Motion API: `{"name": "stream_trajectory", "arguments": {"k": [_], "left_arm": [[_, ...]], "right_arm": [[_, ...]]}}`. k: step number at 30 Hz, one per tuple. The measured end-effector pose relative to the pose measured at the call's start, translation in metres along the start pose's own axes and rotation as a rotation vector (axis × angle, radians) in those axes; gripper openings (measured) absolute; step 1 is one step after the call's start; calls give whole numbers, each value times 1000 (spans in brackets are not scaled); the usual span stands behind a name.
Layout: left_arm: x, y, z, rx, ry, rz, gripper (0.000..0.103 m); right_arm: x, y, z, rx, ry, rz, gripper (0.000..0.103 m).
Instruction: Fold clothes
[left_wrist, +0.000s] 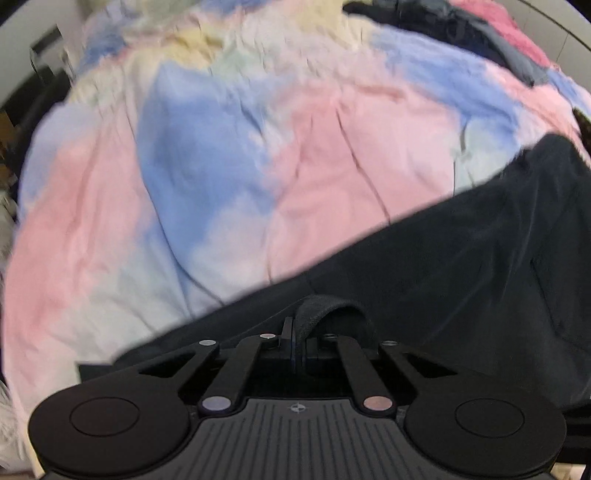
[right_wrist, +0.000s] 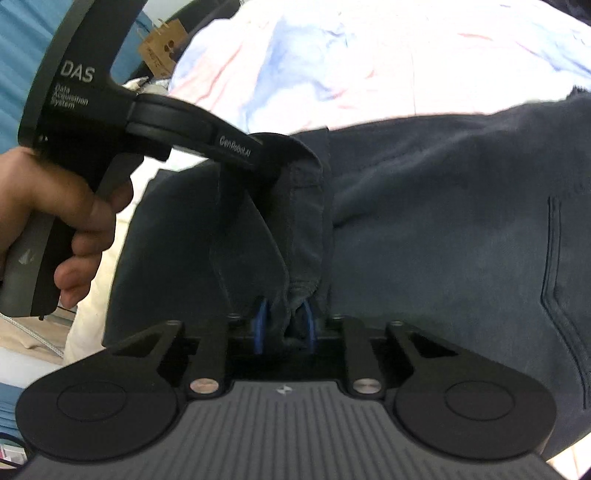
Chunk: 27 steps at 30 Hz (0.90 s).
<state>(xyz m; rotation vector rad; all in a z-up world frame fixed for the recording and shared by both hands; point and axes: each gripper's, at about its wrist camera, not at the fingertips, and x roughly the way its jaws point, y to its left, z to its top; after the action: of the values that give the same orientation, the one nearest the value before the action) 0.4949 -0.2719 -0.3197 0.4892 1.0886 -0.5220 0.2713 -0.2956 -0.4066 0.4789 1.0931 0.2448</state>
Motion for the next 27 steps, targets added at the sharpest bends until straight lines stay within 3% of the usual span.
{"name": "stream_trajectory", "arguments": {"k": [3, 10, 16, 17, 19, 22, 27], "left_arm": [[-9, 1, 8, -32, -31, 20, 2], [38, -1, -8, -113, 91, -15, 3], [36, -5, -8, -107, 96, -26, 10], [32, -5, -8, -102, 91, -36, 15], [19, -2, -8, -120, 62, -84, 41], [2, -4, -11, -142, 16, -103, 57], [-20, -14, -27, -173, -8, -128, 62]], "right_arm": [[-15, 9, 8, -30, -30, 7, 10], [-5, -3, -2, 1, 35, -23, 10], [-5, -1, -4, 45, 45, -34, 17], [-7, 1, -5, 46, 42, -34, 18], [-17, 4, -6, 45, 32, -32, 22], [-42, 4, -6, 45, 4, -17, 25], [-89, -9, -17, 92, -71, -57, 26]]}}
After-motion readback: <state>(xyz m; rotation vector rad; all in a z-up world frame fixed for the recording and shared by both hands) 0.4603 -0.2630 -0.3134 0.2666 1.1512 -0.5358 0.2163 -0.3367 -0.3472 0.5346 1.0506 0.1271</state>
